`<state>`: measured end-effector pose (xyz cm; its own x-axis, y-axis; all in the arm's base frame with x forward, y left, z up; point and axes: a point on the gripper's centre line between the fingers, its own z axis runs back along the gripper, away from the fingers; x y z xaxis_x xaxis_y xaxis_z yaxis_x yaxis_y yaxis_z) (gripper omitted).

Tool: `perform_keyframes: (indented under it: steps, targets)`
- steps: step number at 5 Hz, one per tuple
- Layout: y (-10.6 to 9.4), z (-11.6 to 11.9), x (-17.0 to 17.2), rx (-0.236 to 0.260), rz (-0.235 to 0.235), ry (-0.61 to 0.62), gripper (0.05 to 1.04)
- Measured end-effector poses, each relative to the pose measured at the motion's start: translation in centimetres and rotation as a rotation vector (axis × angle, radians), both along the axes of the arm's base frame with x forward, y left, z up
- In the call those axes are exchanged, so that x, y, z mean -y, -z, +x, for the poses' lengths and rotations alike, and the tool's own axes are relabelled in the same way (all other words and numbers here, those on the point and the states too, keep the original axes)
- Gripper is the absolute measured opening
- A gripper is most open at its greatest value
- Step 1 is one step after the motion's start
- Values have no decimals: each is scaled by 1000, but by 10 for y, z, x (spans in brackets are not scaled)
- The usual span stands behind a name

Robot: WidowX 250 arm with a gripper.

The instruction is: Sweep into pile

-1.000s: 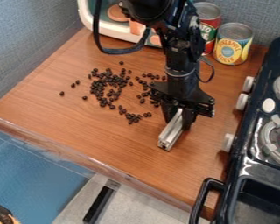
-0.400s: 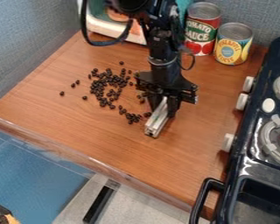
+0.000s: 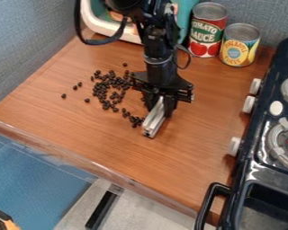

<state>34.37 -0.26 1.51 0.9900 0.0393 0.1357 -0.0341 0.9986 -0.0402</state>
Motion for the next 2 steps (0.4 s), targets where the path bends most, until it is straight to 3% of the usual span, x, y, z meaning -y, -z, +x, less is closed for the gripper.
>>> perform_keyframes:
  steps: [2]
  targets:
    - [0,-6,-15,-3,-1,-39,378]
